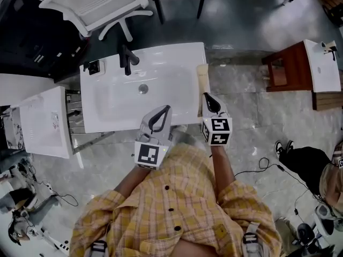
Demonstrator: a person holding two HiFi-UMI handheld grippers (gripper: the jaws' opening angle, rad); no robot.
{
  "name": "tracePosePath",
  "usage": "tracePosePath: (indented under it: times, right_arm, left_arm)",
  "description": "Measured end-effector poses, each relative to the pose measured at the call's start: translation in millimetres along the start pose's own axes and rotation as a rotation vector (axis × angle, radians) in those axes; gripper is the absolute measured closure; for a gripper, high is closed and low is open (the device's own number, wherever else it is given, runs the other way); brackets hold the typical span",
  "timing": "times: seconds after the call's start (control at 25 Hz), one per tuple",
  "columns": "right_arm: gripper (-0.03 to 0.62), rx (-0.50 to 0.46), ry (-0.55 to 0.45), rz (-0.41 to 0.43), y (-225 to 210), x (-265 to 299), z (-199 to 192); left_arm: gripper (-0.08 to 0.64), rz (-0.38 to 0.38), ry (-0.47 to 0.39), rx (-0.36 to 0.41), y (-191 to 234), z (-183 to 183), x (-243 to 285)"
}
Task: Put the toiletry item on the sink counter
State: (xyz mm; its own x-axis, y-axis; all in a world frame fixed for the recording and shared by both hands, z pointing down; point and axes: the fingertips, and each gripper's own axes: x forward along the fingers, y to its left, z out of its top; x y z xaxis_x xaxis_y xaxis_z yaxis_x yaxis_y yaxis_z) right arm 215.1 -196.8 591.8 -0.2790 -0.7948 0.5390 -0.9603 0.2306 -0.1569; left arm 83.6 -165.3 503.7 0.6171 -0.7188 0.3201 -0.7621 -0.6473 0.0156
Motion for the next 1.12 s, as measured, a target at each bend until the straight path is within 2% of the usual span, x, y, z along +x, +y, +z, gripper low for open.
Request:
tracePosePath:
  times: [0.2, 0.32, 0.4, 0.76, 0.96, 1.12]
  right_arm:
    - [0.588, -0.022, 0.038, -0.005, -11, 17, -12]
    - [0.588, -0.030, 0.060, -0.004, -17, 28, -21]
    - [0.588, -0.038, 0.076, -0.004, -20, 36, -26]
    - [0.586, -0.064, 0.154, -0.021, -38, 69, -52]
    - [0.586, -0.067, 0.189, -0.025, -42, 83, -64]
    - [0.586, -0.080, 0.218, -0.040, -44, 90, -70]
  left_arm:
    - [0.561, 0.025, 0.006, -0.058, 0, -1, 2]
    - [0.561, 0.034, 0.005, -0.051, 1, -5, 3]
    - [0.561, 0.047, 0.016, -0.082, 2, -6, 2]
    - [0.561, 0.062, 0.019, -0.066, 5, -13, 5]
    - [0.561, 0.091, 0.037, -0.109, 8, -16, 2]
    - [0.561, 0.099, 0.035, -0.104, 12, -18, 1]
